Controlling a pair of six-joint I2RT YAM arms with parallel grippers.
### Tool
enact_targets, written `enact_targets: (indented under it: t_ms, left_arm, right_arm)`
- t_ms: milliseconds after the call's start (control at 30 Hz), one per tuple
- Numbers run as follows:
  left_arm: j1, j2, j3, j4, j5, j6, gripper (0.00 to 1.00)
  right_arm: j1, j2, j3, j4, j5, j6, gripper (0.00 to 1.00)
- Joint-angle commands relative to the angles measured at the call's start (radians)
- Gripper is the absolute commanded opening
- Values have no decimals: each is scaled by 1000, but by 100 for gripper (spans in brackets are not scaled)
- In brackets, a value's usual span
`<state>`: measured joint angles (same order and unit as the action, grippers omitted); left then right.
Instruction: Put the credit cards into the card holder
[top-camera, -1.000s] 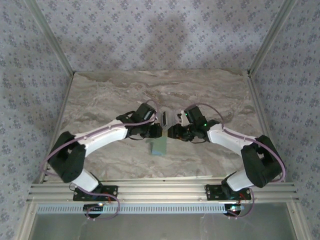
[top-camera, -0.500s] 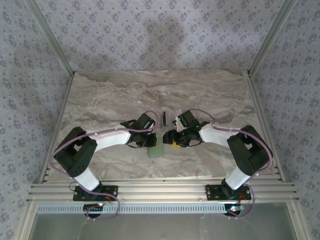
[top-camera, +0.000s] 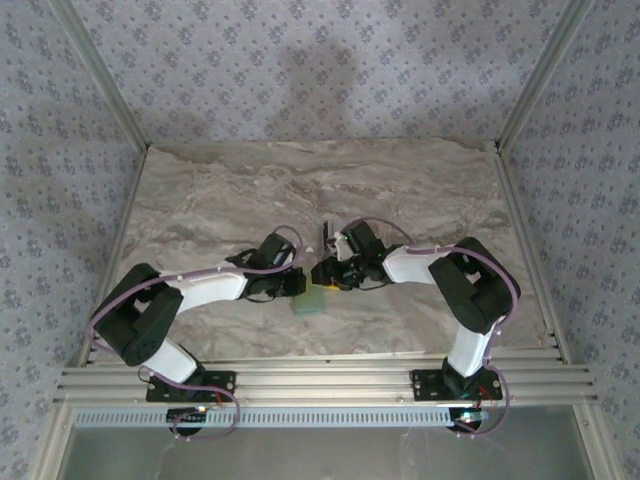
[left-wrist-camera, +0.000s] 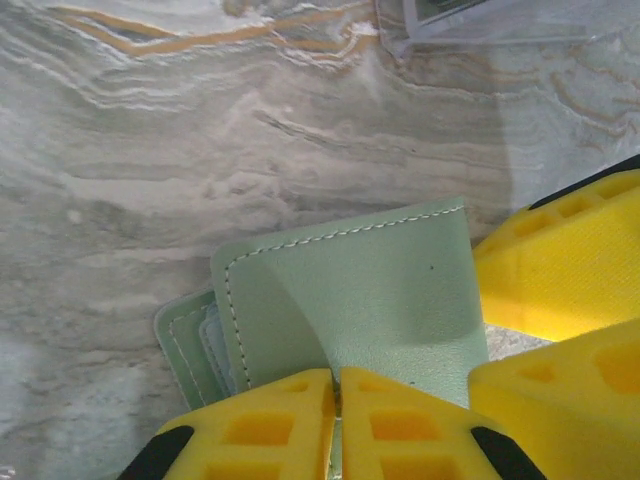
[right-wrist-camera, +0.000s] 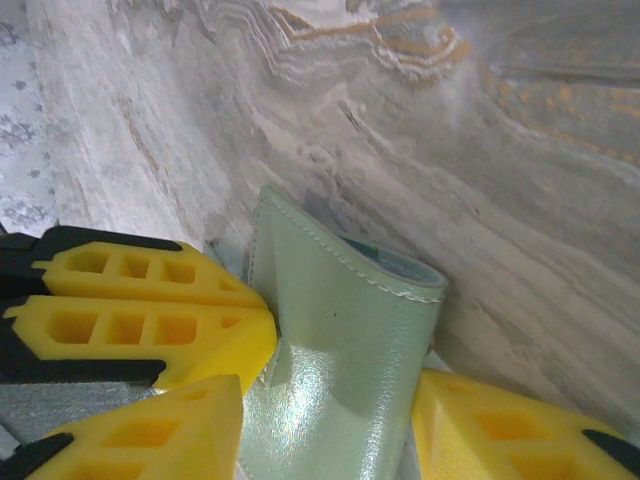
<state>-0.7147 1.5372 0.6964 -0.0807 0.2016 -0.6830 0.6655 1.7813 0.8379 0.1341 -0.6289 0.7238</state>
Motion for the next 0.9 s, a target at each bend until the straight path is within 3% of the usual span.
enact_targets:
  t_ms: [0,167,633,867]
  left_arm:
    - [24,45,-89,-81,-29,-19,11]
    - [39,61,-129,-17,-3,-40,10]
    - [49,77,-162,69,16,-77,10]
    - [50,63,-153,54,22,-71,10]
  right_arm:
    - [37,53,7,89,-89,105,46]
    - [48,78,-7,203,-106,186,41]
    - [140,94,40,147,-83,171,33]
    - [130,29,22,128,-69,154,1]
